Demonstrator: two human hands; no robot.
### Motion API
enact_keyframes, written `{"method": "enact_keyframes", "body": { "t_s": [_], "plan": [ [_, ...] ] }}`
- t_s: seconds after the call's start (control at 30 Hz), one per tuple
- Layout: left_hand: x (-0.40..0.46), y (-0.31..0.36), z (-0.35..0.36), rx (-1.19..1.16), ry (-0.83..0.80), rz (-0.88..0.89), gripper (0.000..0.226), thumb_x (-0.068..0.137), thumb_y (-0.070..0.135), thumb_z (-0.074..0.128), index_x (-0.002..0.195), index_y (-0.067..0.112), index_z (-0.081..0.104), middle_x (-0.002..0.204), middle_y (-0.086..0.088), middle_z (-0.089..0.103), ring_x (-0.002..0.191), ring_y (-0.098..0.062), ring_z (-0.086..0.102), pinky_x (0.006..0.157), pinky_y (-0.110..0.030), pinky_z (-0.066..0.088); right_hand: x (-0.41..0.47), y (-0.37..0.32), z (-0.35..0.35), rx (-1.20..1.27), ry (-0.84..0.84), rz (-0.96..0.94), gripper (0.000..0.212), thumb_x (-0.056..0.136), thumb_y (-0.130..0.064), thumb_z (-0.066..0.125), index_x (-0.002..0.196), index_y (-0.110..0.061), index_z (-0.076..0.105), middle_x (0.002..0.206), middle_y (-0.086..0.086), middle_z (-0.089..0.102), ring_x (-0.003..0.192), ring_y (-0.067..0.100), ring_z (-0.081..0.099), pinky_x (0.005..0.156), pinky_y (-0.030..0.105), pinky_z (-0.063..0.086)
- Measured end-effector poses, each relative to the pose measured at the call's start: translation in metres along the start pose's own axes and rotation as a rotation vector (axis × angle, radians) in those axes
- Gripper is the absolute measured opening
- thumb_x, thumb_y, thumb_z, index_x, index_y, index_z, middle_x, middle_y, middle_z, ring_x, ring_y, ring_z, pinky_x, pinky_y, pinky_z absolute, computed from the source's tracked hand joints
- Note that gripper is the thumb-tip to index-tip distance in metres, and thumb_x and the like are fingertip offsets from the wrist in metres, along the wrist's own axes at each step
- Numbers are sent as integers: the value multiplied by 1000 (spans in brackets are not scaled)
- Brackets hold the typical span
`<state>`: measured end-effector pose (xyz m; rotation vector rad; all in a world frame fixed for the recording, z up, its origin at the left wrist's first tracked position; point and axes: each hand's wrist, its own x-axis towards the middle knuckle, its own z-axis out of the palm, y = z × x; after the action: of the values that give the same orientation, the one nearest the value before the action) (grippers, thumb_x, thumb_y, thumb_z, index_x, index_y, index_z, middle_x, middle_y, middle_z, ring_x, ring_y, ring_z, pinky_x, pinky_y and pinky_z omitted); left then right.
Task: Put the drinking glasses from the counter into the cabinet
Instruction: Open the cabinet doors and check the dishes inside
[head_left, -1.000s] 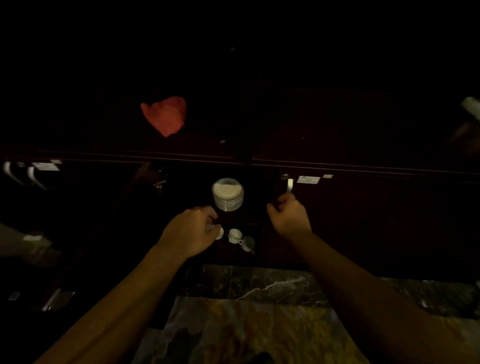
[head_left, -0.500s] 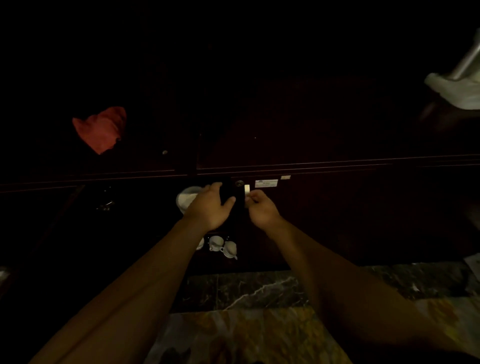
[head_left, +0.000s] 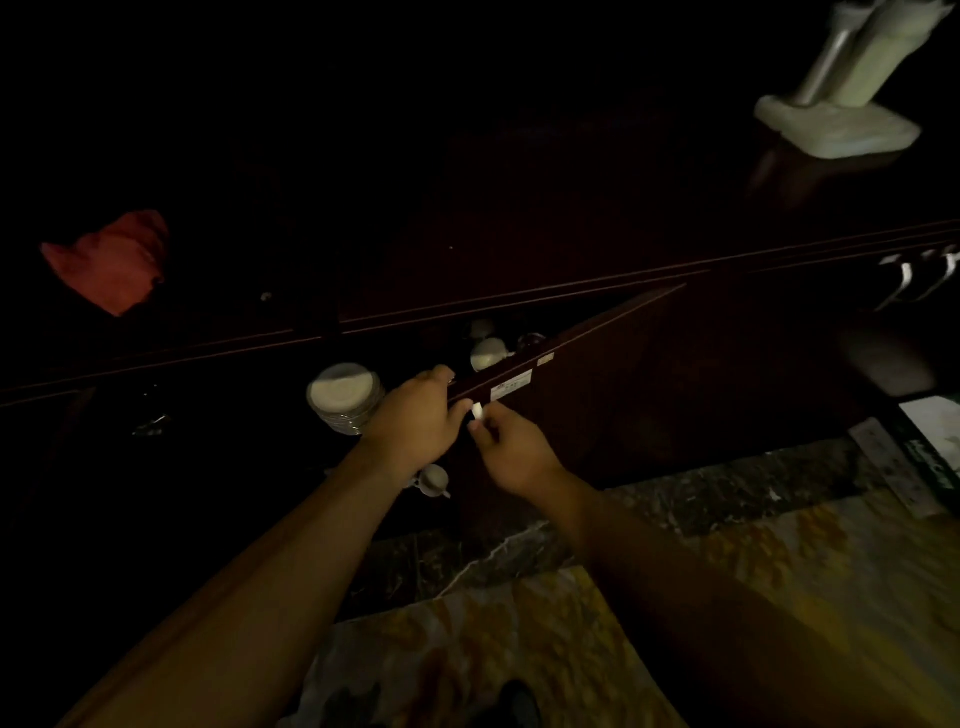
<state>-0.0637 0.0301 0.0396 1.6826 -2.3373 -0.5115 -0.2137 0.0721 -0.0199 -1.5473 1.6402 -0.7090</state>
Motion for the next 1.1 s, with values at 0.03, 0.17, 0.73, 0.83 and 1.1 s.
{"method": "enact_keyframes", "body": {
  "t_s": [0.03,0.17,0.73,0.83,1.1],
  "plan": [
    [-8,5,1,22,-3,19,42,96,41,56,127,12,52,118,-10,65,103,-27,64,79,-37,53,-10,3,-2,-7,4,-10,7,101,-29,53,97,-24,56,85,-5,61,76,12,58,61,24,39],
    [-34,27,6,99,-14,131,41,95,46,55,116,11,54,105,-9,67,90,-27,67,68,-35,53,-46,18,-11,-46,36,-47,9,100,-25,55,101,-19,61,91,1,67,81,15,65,70,32,50],
    [-80,149,60,102,-204,554,55,81,71,53,98,18,53,85,-1,59,79,-23,63,56,-32,42,-184,83,-100,-161,184,135,24,91,-21,56,113,-23,65,103,-5,71,92,9,68,80,36,56],
    [-80,174,69,106,-208,637,58,82,72,53,101,17,55,92,-3,61,84,-25,62,62,-35,47,-199,93,-117,-207,211,195,24,93,-21,57,116,-27,64,105,-9,70,93,8,68,73,19,54],
    [-76,199,82,166,-219,793,53,92,60,49,122,17,53,111,-7,62,103,-28,59,81,-42,50,-223,106,-140,-315,277,340,55,97,-5,55,147,-25,46,122,4,68,73,-1,52,55,4,42]
  ]
}}
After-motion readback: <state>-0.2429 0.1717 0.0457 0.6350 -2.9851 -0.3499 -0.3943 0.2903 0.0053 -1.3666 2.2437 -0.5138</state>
